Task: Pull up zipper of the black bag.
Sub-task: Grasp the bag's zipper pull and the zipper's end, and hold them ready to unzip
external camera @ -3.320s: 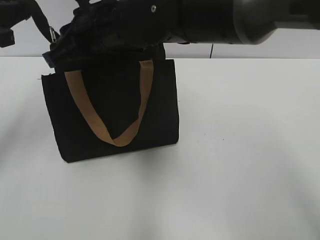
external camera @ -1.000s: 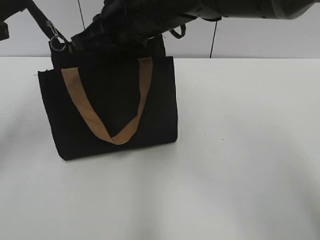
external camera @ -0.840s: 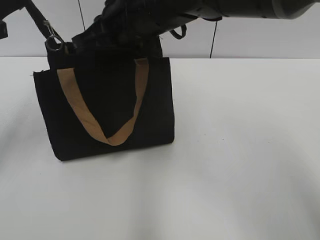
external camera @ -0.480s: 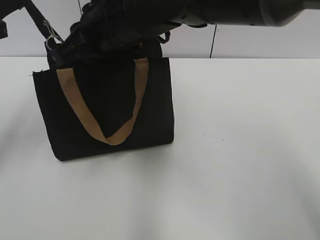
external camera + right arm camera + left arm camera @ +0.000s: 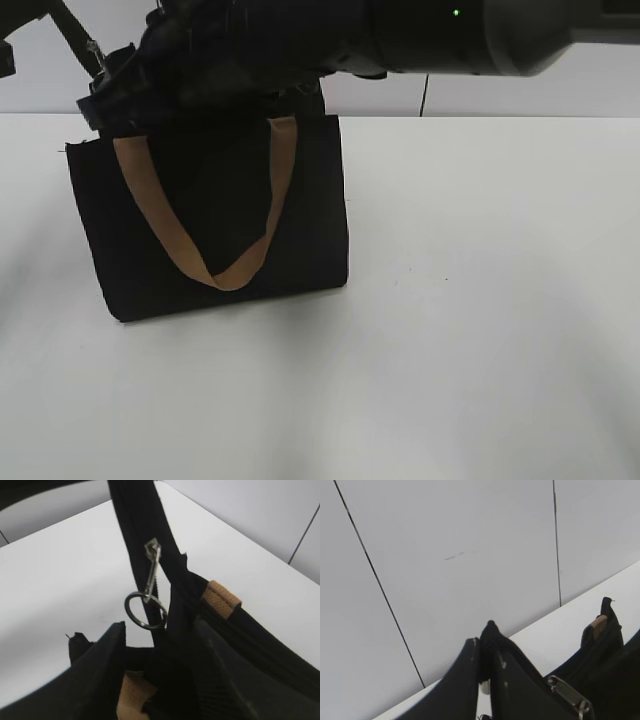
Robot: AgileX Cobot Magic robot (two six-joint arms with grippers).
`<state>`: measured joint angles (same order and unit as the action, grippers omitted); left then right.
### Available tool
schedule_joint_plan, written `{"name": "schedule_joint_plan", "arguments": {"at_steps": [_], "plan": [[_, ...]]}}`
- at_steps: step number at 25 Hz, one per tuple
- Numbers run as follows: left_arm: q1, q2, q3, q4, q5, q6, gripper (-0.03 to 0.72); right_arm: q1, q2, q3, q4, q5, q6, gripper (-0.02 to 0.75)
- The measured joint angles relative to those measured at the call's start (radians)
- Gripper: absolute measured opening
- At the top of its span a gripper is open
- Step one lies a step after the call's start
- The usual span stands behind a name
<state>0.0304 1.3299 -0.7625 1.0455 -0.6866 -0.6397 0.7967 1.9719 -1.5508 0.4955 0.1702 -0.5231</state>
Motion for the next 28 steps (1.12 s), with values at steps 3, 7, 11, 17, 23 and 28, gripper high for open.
{"name": "schedule_joint_plan", "arguments": {"at_steps": [3,7,11,17,23,28], "plan": [[0.0,0.0,0.0,0.0,0.0,0.0,0.015,0.016,0.007,0.0,0.0,-0.021,-0.006,0.335],[0.0,0.0,0.0,0.0,0.0,0.0,0.015,0.021,0.007,0.0,0.0,-0.059,-0.012,0.335],[0.0,0.0,0.0,0.0,0.0,0.0,0.015,0.021,0.023,0.0,0.001,-0.075,-0.014,0.335],[0.0,0.0,0.0,0.0,0.001,0.0,0.015,0.022,0.037,0.0,0.002,-0.083,-0.015,0.335],[0.0,0.0,0.0,0.0,0.001,0.0,0.015,0.051,0.04,-0.018,0.002,-0.082,-0.021,0.323],[0.0,0.0,0.0,0.0,0.002,0.0,0.015,0.056,0.04,-0.023,0.002,-0.061,-0.022,0.26]]}}
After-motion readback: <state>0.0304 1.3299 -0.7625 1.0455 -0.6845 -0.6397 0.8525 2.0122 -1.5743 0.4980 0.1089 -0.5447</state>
